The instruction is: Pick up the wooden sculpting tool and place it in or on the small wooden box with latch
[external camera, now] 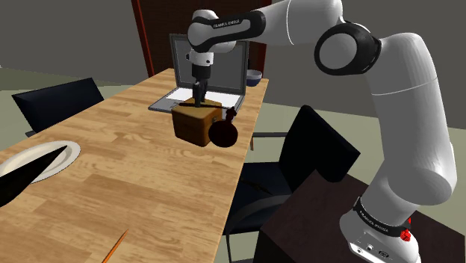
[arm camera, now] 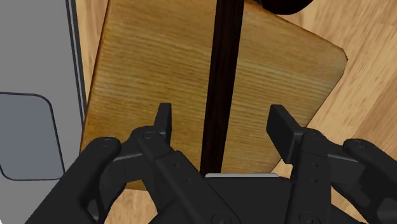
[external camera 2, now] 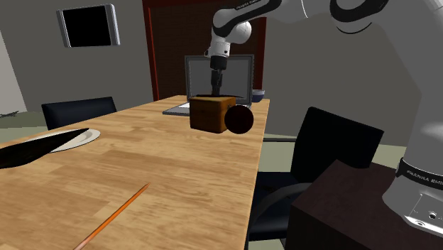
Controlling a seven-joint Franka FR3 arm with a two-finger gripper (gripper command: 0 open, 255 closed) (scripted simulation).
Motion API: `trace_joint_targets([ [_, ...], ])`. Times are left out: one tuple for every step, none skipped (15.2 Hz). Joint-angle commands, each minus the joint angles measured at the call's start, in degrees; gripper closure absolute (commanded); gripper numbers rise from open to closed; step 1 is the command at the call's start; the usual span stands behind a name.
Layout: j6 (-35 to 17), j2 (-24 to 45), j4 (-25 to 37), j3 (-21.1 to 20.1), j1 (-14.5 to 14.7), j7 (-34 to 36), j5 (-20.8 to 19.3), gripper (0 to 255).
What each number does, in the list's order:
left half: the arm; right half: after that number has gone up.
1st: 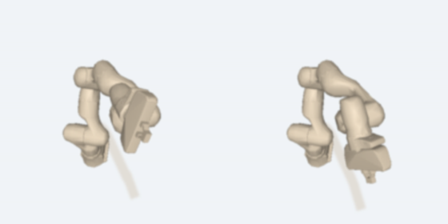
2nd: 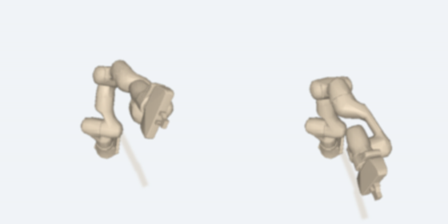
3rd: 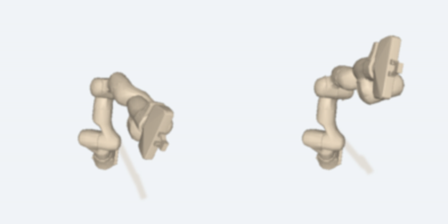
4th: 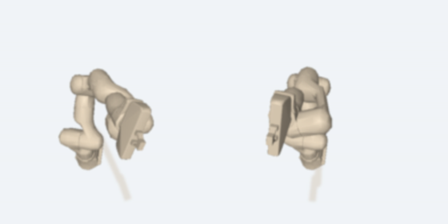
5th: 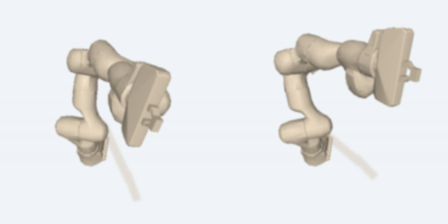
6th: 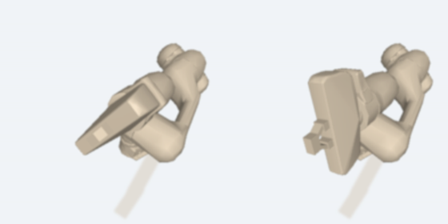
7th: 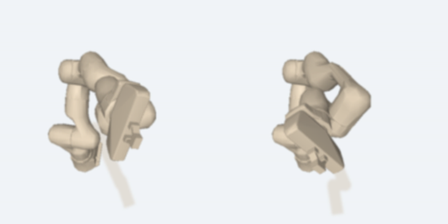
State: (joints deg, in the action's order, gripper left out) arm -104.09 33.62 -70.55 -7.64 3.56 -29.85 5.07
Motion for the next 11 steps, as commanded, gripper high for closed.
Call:
trace_joint_targets([
  [0.00, 0.00, 0.00, 0.00, 0.00, 0.00, 0.00, 0],
  [0.00, 0.00, 0.00, 0.00, 0.00, 0.00, 0.00, 0],
  [0.00, 0.00, 0.00, 0.00, 0.00, 0.00, 0.00, 0],
  [0.00, 0.00, 0.00, 0.00, 0.00, 0.00, 0.00, 0],
  [1.88, -0.06, 1.81, 0.02, -0.10, 0.05, -0.02, 0],
  [3.83, 0.00, 3.81, 0.04, -0.19, 0.11, -0.05, 0],
  [5.86, 0.19, 6.03, 0.06, -0.27, 0.18, -0.09, 0],
  [7.53, 0.44, 7.95, 0.08, -0.32, 0.25, -0.12, 0],
  [7.54, 0.45, 7.95, 0.08, -0.32, 0.25, -0.12, 0],
  [7.53, 0.43, 7.93, 0.08, -0.32, 0.25, -0.12, 0],
  [7.53, 0.44, 7.94, 0.08, -0.32, 0.25, -0.12, 0],
])
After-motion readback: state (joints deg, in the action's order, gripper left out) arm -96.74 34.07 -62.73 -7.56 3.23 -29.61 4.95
